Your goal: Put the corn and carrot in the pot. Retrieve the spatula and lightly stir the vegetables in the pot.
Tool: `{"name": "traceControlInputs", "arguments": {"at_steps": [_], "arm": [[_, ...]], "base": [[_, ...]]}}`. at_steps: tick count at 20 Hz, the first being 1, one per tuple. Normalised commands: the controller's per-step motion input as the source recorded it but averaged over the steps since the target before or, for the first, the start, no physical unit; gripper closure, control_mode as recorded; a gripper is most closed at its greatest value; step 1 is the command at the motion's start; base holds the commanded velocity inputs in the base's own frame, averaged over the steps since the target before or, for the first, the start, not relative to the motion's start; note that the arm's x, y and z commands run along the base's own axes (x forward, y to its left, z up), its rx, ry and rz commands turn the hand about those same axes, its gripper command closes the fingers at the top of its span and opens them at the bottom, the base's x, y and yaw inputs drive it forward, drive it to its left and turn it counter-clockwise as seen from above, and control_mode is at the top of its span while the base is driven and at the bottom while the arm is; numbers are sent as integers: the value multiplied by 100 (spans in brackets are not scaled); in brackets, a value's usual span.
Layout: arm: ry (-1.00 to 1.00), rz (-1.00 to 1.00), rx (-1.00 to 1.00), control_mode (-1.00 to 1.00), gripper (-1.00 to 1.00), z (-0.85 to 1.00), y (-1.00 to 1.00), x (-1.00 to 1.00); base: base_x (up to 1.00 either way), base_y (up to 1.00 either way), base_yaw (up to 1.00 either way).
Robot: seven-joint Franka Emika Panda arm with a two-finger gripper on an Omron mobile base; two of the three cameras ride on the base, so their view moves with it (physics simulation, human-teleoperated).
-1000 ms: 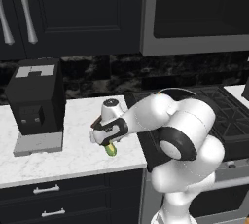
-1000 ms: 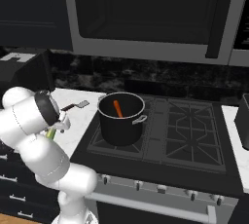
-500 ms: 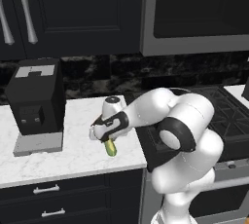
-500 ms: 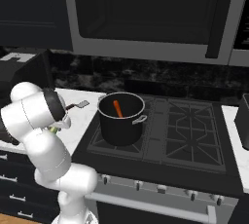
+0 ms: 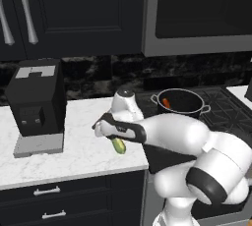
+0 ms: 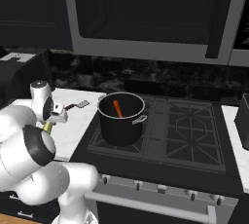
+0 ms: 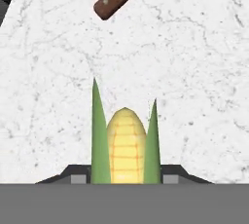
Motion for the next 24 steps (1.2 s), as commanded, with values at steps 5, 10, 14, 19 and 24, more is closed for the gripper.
{"name": "traceControlInputs", "arguments": {"at_steps": [5, 10, 14, 19, 24], "arm": [[-16, 0, -6, -100, 100, 100, -12, -64], [-12, 0, -1, -100, 100, 100, -46, -57], [-29, 4, -9, -100, 100, 100, -61, -48], [-33, 3, -11, -100, 100, 87, -86, -30], [-24, 0, -7, -100, 100, 96, -89, -12]], "base": [[0, 0, 0], [0, 0, 0], [0, 0, 0], [0, 0, 0], [0, 0, 0]]}}
